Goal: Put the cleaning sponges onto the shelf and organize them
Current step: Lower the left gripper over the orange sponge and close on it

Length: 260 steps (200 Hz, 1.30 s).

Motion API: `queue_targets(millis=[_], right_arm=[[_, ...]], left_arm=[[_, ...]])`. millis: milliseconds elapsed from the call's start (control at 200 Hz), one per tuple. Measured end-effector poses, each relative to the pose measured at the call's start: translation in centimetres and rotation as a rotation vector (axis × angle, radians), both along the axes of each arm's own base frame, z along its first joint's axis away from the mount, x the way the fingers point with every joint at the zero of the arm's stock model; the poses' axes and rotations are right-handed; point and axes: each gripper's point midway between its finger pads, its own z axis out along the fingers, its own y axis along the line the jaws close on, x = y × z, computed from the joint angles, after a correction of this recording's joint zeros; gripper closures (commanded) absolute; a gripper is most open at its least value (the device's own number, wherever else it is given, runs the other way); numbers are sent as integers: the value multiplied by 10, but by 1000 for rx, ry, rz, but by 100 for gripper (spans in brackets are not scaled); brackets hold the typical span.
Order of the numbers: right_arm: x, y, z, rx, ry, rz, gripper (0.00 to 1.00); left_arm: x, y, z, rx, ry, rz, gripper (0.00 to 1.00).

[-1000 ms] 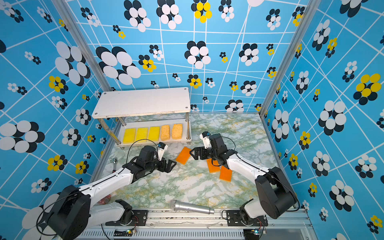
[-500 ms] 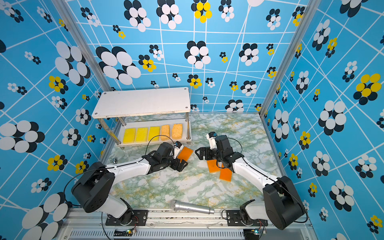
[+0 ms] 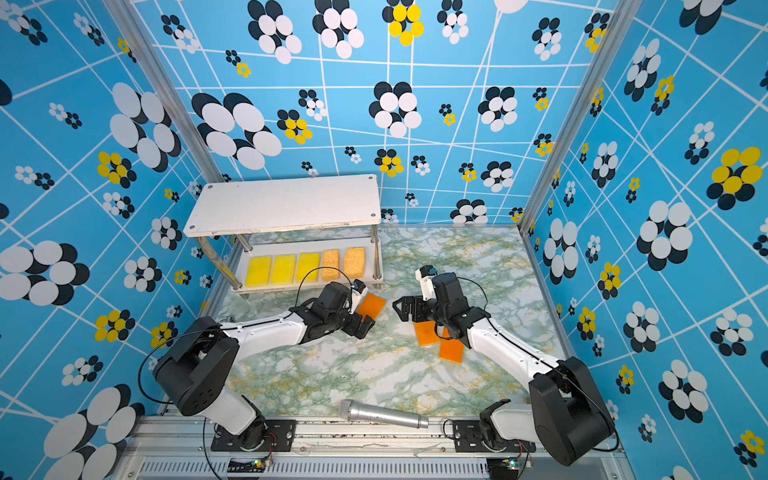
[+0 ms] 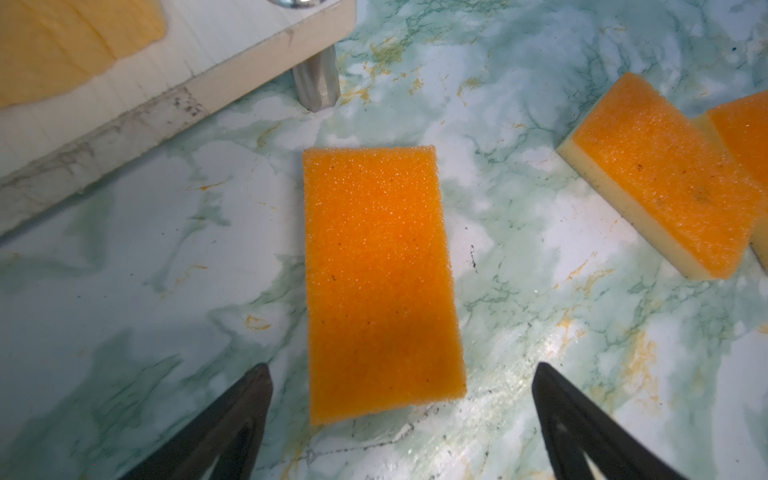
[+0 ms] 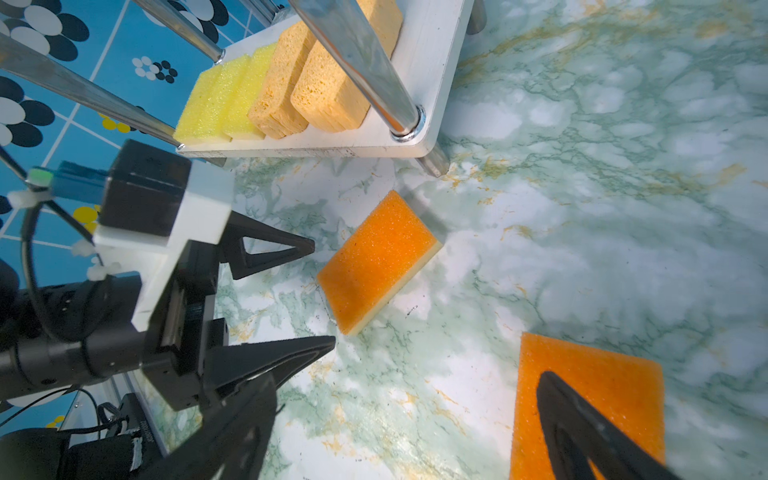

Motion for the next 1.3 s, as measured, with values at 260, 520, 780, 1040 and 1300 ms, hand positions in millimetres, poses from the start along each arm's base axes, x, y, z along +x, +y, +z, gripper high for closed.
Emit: queue_targets(millis=[260, 520, 780, 1040, 1300], right_arm=[[0, -1, 0, -2, -1, -3, 1], [0, -2, -3, -7, 3, -7, 1], [0, -5, -7, -16, 8, -19, 1], [0, -6, -7, -17, 7, -23, 1], [1, -7, -7, -17, 7, -26, 1]], left_arm=[[1, 2, -14, 32, 21, 9, 1], [6, -9, -15, 49, 9, -3, 1], [6, -11, -22, 82, 18, -3, 1], [8, -9, -26, 97, 20, 7, 1], [6, -7, -29, 109, 32, 8, 0]])
